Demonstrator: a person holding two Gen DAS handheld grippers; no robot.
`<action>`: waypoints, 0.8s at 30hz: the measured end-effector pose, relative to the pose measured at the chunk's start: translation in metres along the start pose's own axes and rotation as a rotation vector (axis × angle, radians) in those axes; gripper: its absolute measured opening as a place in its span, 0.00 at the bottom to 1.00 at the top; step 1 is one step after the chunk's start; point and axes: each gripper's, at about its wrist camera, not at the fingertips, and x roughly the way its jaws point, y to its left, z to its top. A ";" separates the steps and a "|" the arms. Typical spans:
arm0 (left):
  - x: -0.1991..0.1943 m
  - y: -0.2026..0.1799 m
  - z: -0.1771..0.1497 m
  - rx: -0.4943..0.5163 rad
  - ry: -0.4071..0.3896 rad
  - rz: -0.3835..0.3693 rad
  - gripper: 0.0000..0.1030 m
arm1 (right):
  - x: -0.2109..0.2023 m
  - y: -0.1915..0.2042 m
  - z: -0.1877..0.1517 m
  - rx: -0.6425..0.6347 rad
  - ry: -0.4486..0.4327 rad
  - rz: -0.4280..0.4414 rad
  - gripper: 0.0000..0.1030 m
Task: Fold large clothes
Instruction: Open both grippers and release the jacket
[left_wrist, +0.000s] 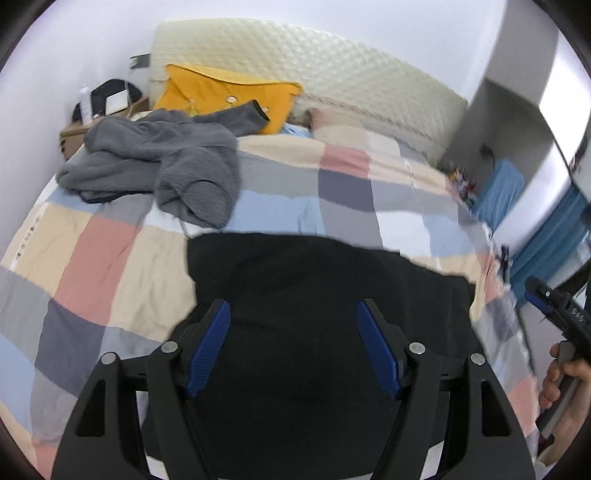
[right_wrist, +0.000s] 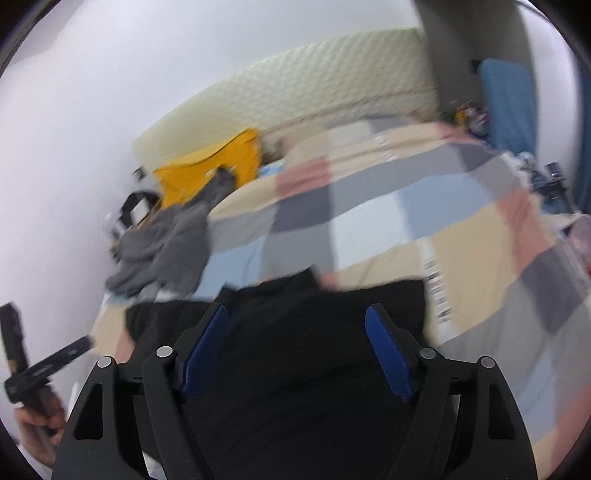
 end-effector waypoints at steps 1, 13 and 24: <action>0.016 -0.006 -0.004 -0.001 0.027 0.001 0.69 | 0.007 0.004 -0.006 -0.008 0.012 0.004 0.74; 0.112 -0.019 -0.003 -0.018 0.134 0.083 0.72 | 0.106 0.007 -0.050 -0.194 0.048 -0.128 0.79; 0.162 -0.027 0.000 0.081 0.073 0.176 0.75 | 0.166 -0.008 -0.037 -0.135 0.094 -0.082 0.91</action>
